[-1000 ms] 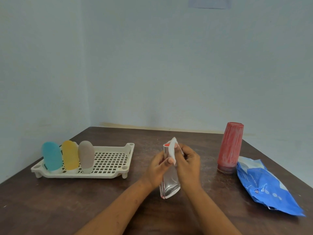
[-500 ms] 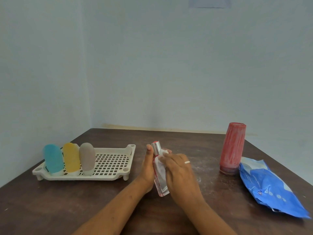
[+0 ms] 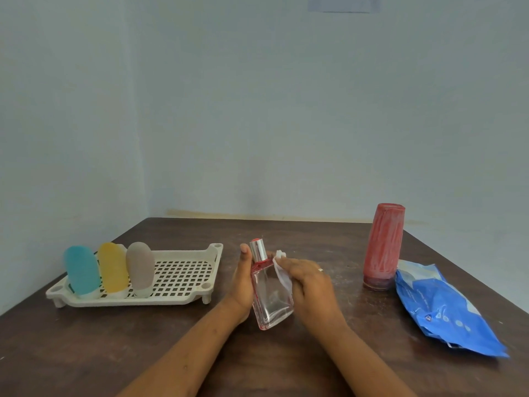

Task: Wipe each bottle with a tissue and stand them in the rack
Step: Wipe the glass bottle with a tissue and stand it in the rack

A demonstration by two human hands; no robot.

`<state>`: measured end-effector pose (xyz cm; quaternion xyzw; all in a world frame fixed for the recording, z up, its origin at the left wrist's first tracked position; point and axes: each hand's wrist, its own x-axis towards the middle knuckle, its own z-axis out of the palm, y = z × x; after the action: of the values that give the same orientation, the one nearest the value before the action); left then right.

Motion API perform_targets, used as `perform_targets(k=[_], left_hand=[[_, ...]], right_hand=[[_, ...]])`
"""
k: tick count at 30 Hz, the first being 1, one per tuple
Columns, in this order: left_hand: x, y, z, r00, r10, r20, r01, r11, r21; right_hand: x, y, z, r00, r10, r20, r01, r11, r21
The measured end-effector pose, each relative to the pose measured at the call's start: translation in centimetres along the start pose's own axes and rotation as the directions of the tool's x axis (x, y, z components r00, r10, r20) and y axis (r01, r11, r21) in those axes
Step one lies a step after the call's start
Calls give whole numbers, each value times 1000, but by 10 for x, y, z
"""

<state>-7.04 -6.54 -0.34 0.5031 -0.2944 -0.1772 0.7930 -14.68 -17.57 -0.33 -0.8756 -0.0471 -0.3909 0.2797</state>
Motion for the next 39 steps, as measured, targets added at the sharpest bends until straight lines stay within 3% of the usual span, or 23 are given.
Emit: perform_targets(k=[8, 13, 17, 20, 23, 26, 28, 35, 39], left_hand=[[10, -9, -15, 992, -36, -122, 34, 999, -22], [14, -9, -18, 991, -41, -129, 33, 997, -63], [14, -9, -20, 988, -41, -151, 38, 999, -21], [13, -11, -20, 986, -40, -163, 37, 999, -19], [13, -10, -20, 980, -65, -189, 56, 997, -52], [14, -9, -18, 973, -112, -203, 87, 988, -127], [15, -9, -18, 969, -120, -215, 91, 985, -143], [12, -5, -20, 968, -75, -240, 57, 995, -79], [13, -3, -19, 964, -57, -261, 28, 993, -116]], right_hand=[[-17, -17, 12, 972, -195, 134, 185, 979, 82], [-18, 3, -1, 967, -70, 245, 35, 989, 145], [-16, 18, -6, 971, 139, 192, -168, 975, 144], [-15, 17, -3, 964, 200, 172, -223, 967, 126], [-20, 1, 0, 973, 134, 187, -164, 975, 153], [-28, -13, 3, 931, -25, 363, -25, 991, 134], [-29, -15, 3, 900, -37, 434, -26, 990, 139], [-20, 4, -3, 925, 214, 314, -237, 971, 38], [-19, 8, -1, 927, 283, 246, -306, 950, 62]])
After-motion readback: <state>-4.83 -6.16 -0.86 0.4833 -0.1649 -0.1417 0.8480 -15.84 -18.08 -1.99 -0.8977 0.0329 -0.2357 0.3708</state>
